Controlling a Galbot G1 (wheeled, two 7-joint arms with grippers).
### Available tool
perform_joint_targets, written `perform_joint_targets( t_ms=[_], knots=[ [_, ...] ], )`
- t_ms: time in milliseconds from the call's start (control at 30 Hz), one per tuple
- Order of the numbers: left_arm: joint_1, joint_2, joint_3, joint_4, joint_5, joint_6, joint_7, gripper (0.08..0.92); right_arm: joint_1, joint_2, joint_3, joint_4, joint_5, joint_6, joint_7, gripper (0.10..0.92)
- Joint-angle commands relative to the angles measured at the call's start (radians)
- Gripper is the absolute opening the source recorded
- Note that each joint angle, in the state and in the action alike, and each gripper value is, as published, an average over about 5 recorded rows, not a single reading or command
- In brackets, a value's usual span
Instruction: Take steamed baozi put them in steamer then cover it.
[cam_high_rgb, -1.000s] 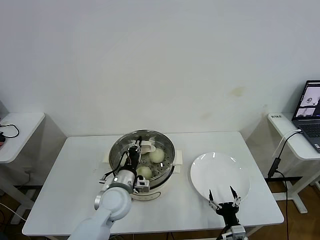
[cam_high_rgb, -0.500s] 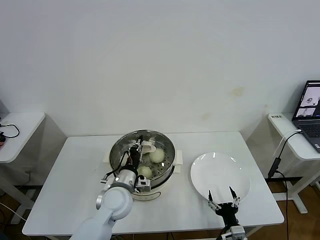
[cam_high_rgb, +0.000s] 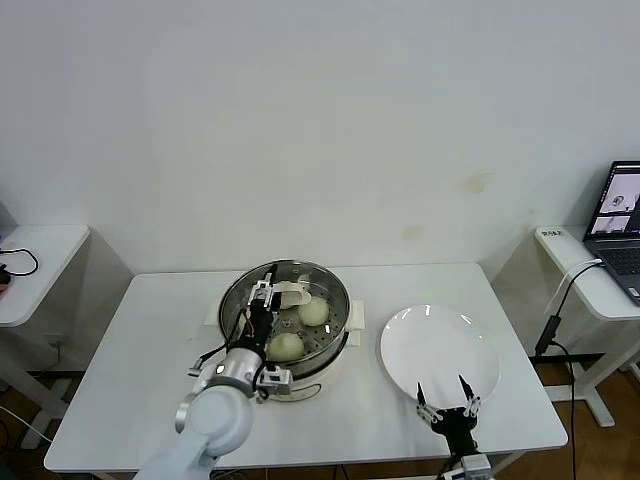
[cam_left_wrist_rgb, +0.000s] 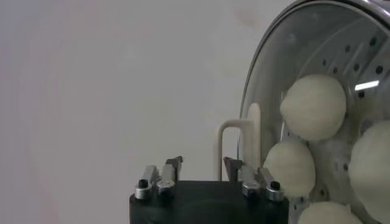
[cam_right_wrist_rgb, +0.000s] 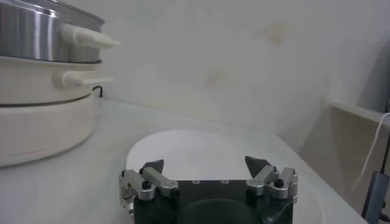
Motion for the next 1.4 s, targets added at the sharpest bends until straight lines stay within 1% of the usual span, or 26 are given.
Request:
perform_joint_targets(
  t_ms=[33,100,167,233,300,367,467,533,600,700,767,933,1067,1167,1400],
  knots=[
    [0.295,0.019,-0.109,-0.266,-0.053,-0.069,-0.084,0.767,-0.022,-0.019,0.001,0.009,0.010,0.003,-0.001,0.823],
    [0.393,0.006,-0.139,-0.330,-0.072,-0.096,-0.113,0.805,-0.031,-0.031,0.002,0.016,0.019,0.004,-0.002,0.823],
    [0.490,-0.015,-0.175,-0.378,-0.113,-0.124,-0.152,0.818,-0.039,-0.044,0.004,0.024,0.031,0.004,-0.004,0.823],
    [0.588,-0.047,-0.225,-0.409,-0.215,-0.165,-0.220,0.821,-0.047,-0.058,0.006,0.032,0.047,0.005,-0.008,0.823],
    [0.669,-0.080,-0.296,-0.412,-0.415,-0.214,-0.310,0.822,-0.053,-0.068,0.007,0.038,0.060,0.006,-0.011,0.823],
    [0.730,-0.107,-0.390,-0.400,-0.680,-0.257,-0.366,0.823,-0.056,-0.071,0.005,0.045,0.065,0.004,-0.014,0.823],
    [0.788,-0.128,-0.516,-0.363,-1.054,-0.317,-0.392,0.823,-0.063,-0.066,0.004,0.062,0.057,0.001,-0.015,0.823],
    [0.818,-0.133,-0.561,-0.330,-1.224,-0.366,-0.410,0.823,-0.076,-0.065,0.006,0.080,0.048,0.001,-0.014,0.823],
    [0.842,-0.132,-0.581,-0.299,-1.342,-0.400,-0.422,0.823,-0.091,-0.070,0.008,0.099,0.044,0.003,-0.015,0.823],
    [0.870,-0.129,-0.581,-0.258,-1.451,-0.415,-0.414,0.823,-0.117,-0.087,0.017,0.132,0.058,0.005,-0.019,0.823],
    [0.887,-0.127,-0.575,-0.233,-1.482,-0.453,-0.402,0.823,-0.136,-0.102,0.027,0.147,0.081,0.004,-0.023,0.823],
    [0.896,-0.119,-0.571,-0.153,-1.526,-0.593,-0.396,0.823,-0.184,-0.141,0.035,0.164,0.132,-0.003,-0.036,0.823],
    [0.885,-0.114,-0.575,-0.104,-1.549,-0.649,-0.381,0.823,-0.206,-0.151,0.027,0.181,0.150,-0.008,-0.042,0.823],
    [0.885,-0.110,-0.580,-0.092,-1.556,-0.663,-0.370,0.823,-0.211,-0.145,0.022,0.186,0.147,-0.009,-0.043,0.823],
    [0.896,-0.101,-0.580,-0.106,-1.533,-0.642,-0.359,0.823,-0.219,-0.138,0.007,0.194,0.136,-0.008,-0.046,0.823]
  ],
)
